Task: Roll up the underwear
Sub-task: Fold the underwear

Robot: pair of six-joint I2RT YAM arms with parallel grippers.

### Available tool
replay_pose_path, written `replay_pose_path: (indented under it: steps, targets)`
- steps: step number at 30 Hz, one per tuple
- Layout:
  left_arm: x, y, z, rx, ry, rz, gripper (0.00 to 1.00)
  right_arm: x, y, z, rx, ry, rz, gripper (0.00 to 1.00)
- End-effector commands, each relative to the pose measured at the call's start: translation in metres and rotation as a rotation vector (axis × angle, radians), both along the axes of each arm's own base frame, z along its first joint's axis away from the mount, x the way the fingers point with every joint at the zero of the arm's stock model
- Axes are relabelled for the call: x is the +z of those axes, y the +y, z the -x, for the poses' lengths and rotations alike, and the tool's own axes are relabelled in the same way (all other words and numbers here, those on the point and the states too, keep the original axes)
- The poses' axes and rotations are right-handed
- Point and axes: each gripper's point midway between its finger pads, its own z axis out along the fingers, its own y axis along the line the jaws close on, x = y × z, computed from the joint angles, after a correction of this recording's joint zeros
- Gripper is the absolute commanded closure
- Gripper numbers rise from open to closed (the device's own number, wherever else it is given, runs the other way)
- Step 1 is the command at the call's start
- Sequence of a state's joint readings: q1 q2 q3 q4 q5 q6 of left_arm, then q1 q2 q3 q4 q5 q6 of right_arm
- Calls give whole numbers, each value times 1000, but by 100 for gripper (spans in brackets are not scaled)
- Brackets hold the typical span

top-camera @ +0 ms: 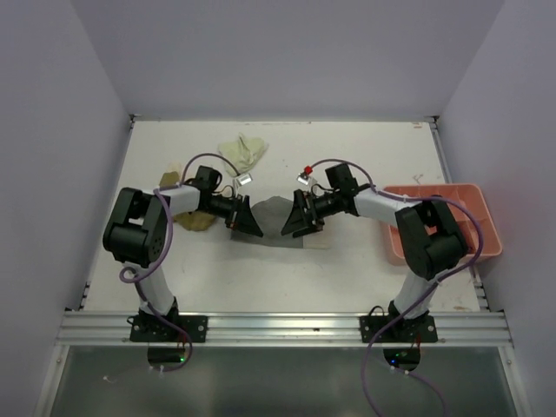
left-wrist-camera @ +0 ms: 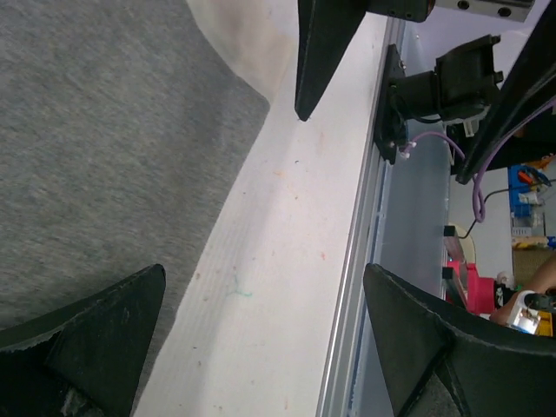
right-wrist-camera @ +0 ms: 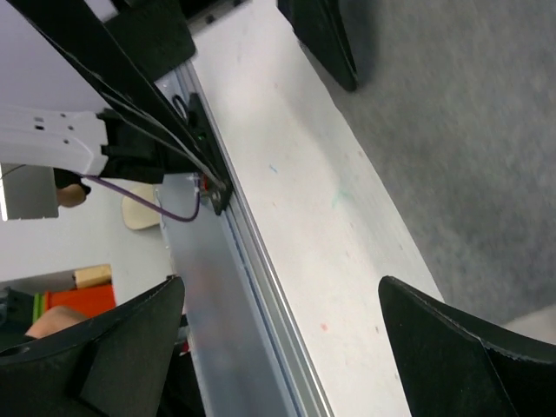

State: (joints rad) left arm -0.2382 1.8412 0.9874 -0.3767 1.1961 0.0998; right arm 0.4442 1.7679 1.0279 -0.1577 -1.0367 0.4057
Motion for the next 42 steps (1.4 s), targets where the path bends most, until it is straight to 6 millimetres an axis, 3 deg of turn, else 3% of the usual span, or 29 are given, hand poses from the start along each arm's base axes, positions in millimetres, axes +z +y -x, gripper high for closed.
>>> replay_pose_path:
  steps: [1,7,12,15,20,21,23,26,28,29,31,32,34,35,36,37,39,42]
  targets:
    - [-12,-6,-11,44,12,-14,0,-31,-16,23,38,99,55,1]
    - [-35,-1,-8,59,41,-77,0,-70,-24,28,27,174,110,1]
    - [-45,5,-12,56,45,-117,0,-69,-27,28,21,181,117,1]
    - [-31,6,-15,-9,-36,-99,0,-44,-24,25,16,126,84,1]
    - [1,4,-49,-78,-204,-118,0,19,-7,32,89,-36,-4,1]
    - [7,4,-47,-105,-203,-113,0,40,-3,26,90,-97,-33,1]
    - [26,0,-55,-129,-227,-81,0,64,1,7,62,-171,-51,1]
    - [45,-1,-67,-124,-325,-90,0,65,-10,-40,-43,-221,10,9]
    - [45,4,-71,-93,-348,-143,0,46,-25,-73,-109,-238,80,14]
    - [48,8,-71,-76,-392,-164,0,45,-35,-95,-161,-278,163,22]
    - [42,19,-70,-29,-425,-253,0,28,-45,-119,-168,-325,234,28]
    - [50,24,-70,-13,-486,-281,0,37,-47,-136,-177,-383,267,32]
    - [33,40,-59,-34,-529,-380,0,19,-53,-149,-175,-388,338,33]
    - [35,47,-53,-40,-559,-411,0,18,-53,-153,-172,-390,352,33]
    - [20,59,-46,-69,-579,-478,0,20,-52,-159,-171,-397,358,33]
    - [15,64,-40,-85,-587,-504,0,7,-54,-161,-156,-382,379,33]
    - [8,76,-32,-114,-618,-570,4,0,-55,-165,-146,-383,402,36]
    - [-3,81,-20,-144,-607,-612,10,-29,-62,-160,-98,-367,453,44]
